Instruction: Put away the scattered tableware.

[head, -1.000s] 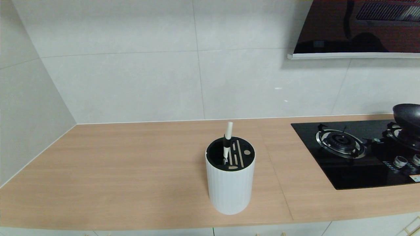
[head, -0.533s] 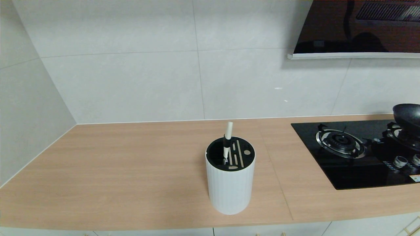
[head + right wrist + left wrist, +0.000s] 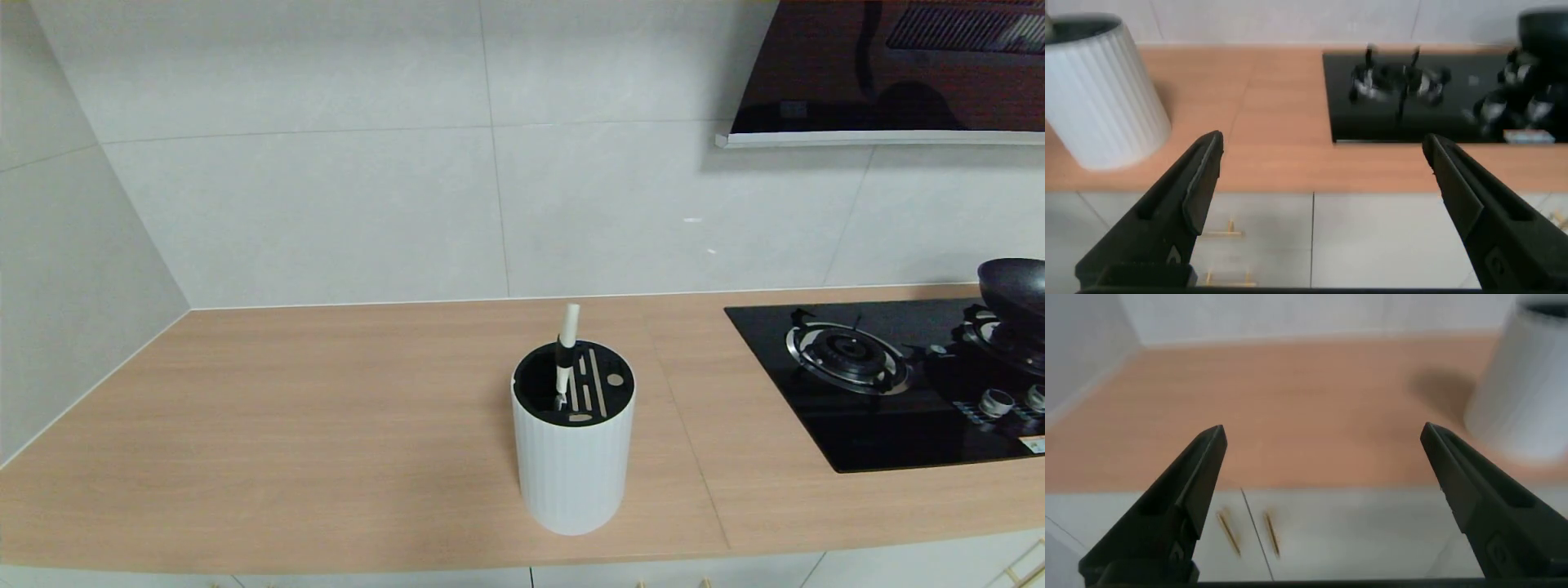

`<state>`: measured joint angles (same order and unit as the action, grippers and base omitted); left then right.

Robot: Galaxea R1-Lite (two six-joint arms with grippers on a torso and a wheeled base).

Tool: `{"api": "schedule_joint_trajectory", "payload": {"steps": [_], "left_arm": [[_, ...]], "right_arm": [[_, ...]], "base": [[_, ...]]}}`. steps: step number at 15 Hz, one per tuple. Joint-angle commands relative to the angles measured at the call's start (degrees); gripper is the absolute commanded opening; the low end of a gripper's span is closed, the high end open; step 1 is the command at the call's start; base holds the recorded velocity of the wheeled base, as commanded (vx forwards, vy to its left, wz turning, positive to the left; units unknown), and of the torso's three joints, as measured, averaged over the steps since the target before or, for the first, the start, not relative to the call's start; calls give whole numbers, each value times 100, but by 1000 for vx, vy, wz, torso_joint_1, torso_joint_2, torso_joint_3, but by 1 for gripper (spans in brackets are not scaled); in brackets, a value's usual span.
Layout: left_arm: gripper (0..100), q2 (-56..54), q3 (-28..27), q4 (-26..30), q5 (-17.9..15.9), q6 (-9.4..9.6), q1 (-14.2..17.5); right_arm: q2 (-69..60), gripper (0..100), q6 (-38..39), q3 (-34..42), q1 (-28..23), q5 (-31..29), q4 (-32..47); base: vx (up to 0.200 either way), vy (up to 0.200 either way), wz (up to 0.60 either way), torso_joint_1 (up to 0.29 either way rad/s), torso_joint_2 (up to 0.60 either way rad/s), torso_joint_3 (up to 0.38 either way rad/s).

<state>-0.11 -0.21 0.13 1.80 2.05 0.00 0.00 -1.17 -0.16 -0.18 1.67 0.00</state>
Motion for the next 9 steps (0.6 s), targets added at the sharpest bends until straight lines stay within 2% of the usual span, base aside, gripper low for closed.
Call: {"api": "schedule_joint_trajectory", "payload": {"steps": [1,4,6,9], "left_arm": [[100,11,21,13,-5,-3,0],[100,11,21,4,-13,-20,0],[100,11,21,-5,-5,-231,0],[100,11,21,-5,-13,-249,0]], "right_arm": [[9,100,12,16,1,44,-9],[9,100,12,16,1,141,-9],[9,100,12,16,1,141,-9],[9,100,20,16,9,132,-9]], "base": [[0,0,0,0,0,0],[0,0,0,0,0,0],[0,0,0,0,0,0],[0,0,0,0,0,0]]}}
